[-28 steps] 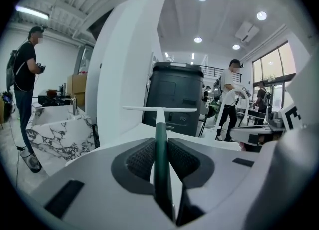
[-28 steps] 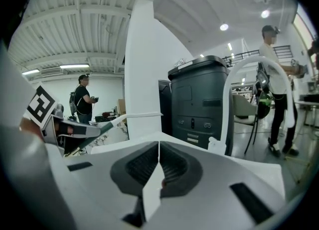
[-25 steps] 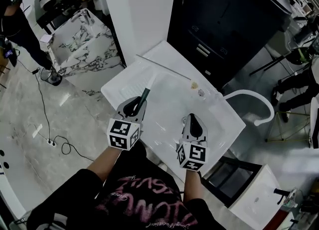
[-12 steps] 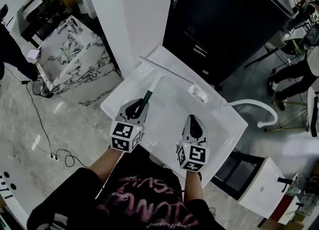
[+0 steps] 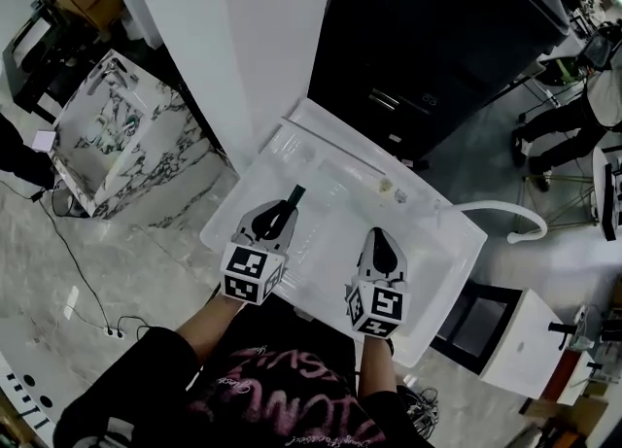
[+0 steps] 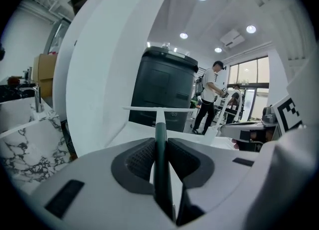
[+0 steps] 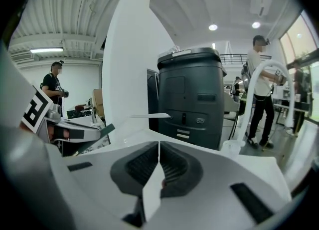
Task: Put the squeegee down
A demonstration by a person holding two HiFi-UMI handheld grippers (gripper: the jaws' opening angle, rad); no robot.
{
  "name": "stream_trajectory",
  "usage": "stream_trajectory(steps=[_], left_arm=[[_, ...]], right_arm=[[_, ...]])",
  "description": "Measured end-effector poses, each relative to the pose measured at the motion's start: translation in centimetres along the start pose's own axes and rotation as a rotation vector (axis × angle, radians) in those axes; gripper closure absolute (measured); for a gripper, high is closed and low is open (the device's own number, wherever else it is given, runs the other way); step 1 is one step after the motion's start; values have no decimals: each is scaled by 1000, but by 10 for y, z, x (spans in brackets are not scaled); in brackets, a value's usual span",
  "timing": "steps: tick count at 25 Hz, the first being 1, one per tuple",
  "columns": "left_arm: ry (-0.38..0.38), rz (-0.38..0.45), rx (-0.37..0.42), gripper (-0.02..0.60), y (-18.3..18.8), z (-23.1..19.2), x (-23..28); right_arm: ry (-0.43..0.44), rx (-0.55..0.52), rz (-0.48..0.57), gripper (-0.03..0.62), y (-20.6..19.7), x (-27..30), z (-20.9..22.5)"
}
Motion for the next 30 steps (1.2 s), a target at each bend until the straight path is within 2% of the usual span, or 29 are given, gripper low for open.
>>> stream_trajectory(steps=[9, 14, 21, 30], left_arm=[[-85, -43, 28, 497, -2, -16, 21], [-112, -37, 44, 497, 2, -11, 30], [-106, -23, 61, 497, 9, 3, 35], [-60, 13, 81, 497, 19, 18, 32]], right_arm=[[-79, 26, -26, 572, -5, 14, -11], [-121, 36, -17, 572, -2, 7, -3], [-156, 43, -4, 572, 1, -5, 12], [-130, 53, 54, 572, 8, -14, 24]])
Point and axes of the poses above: the fingertips, and each gripper's own axes: x forward along the fingers, z to its right, y out of its top, the point moved 5 cm from there along -x, backward along the fingers, and after that the axes turned 6 degrees about y, right-handed, at the moved point
